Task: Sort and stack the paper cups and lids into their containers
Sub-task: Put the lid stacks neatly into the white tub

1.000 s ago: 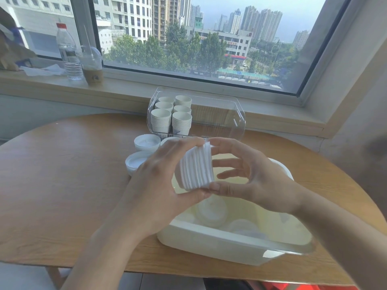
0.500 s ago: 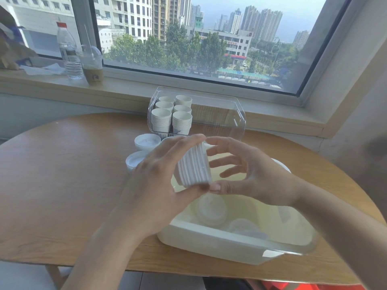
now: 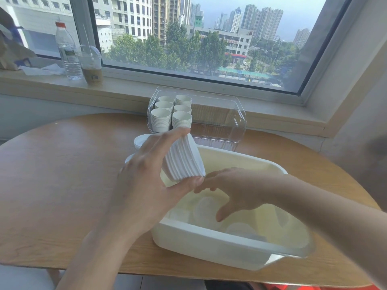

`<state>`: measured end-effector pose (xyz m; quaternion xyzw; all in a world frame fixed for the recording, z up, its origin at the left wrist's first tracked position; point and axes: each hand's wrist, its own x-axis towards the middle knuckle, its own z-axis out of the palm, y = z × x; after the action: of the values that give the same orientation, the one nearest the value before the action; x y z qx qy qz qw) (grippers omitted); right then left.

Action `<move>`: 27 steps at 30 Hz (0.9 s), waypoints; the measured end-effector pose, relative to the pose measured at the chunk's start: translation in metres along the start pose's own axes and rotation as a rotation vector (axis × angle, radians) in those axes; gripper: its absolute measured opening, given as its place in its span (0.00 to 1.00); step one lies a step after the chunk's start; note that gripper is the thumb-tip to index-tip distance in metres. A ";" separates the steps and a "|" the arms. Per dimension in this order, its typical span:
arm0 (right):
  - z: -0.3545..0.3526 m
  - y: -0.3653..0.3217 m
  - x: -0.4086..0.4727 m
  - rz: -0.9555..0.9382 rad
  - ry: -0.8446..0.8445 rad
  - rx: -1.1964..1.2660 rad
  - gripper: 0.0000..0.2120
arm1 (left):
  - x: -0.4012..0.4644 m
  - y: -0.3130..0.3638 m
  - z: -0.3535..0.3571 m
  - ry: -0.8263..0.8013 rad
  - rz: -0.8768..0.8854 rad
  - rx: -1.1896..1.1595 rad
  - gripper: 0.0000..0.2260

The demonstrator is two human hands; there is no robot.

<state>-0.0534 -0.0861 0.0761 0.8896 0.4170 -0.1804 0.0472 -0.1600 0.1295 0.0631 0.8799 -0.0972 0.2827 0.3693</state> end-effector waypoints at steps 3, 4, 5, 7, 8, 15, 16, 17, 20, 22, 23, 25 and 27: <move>0.007 -0.001 0.009 -0.008 -0.064 -0.059 0.39 | 0.000 -0.003 -0.002 -0.004 -0.005 0.000 0.36; 0.010 -0.001 0.011 -0.006 -0.089 -0.078 0.39 | 0.000 -0.004 -0.002 -0.001 -0.007 -0.006 0.36; 0.013 -0.002 0.012 -0.005 -0.110 -0.095 0.40 | 0.000 -0.006 -0.003 0.003 -0.007 -0.013 0.36; 0.017 -0.003 0.016 -0.009 -0.134 -0.119 0.40 | 0.001 -0.008 -0.003 0.008 -0.008 -0.023 0.35; 0.018 -0.003 0.017 -0.012 -0.136 -0.128 0.40 | 0.002 -0.008 -0.002 0.008 -0.009 -0.023 0.35; 0.022 -0.001 0.017 -0.027 -0.091 -0.176 0.38 | 0.003 -0.008 0.001 -0.010 -0.019 -0.011 0.36; 0.022 0.000 0.016 -0.023 -0.072 -0.160 0.38 | 0.003 -0.008 0.001 -0.011 -0.020 -0.008 0.36; 0.020 0.000 0.014 -0.019 -0.049 -0.133 0.38 | 0.004 -0.009 0.001 -0.013 -0.020 -0.006 0.36; 0.014 0.004 0.006 -0.013 0.045 -0.001 0.37 | 0.004 -0.009 0.000 -0.016 -0.014 -0.002 0.35; 0.010 0.005 0.000 -0.010 0.119 0.069 0.36 | 0.004 -0.009 0.000 -0.012 -0.007 -0.003 0.35; 0.008 0.006 -0.004 -0.003 0.152 0.093 0.35 | 0.004 -0.009 -0.001 -0.010 -0.003 -0.001 0.35; 0.004 0.007 -0.012 0.005 0.213 0.134 0.33 | 0.004 -0.009 -0.001 -0.005 0.001 0.002 0.35; 0.000 0.007 -0.020 0.008 0.257 0.151 0.33 | 0.004 -0.009 -0.001 0.000 0.004 0.004 0.35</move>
<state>-0.0598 -0.1055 0.0826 0.9080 0.4014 -0.0956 -0.0730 -0.1540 0.1366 0.0611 0.8804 -0.0983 0.2837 0.3671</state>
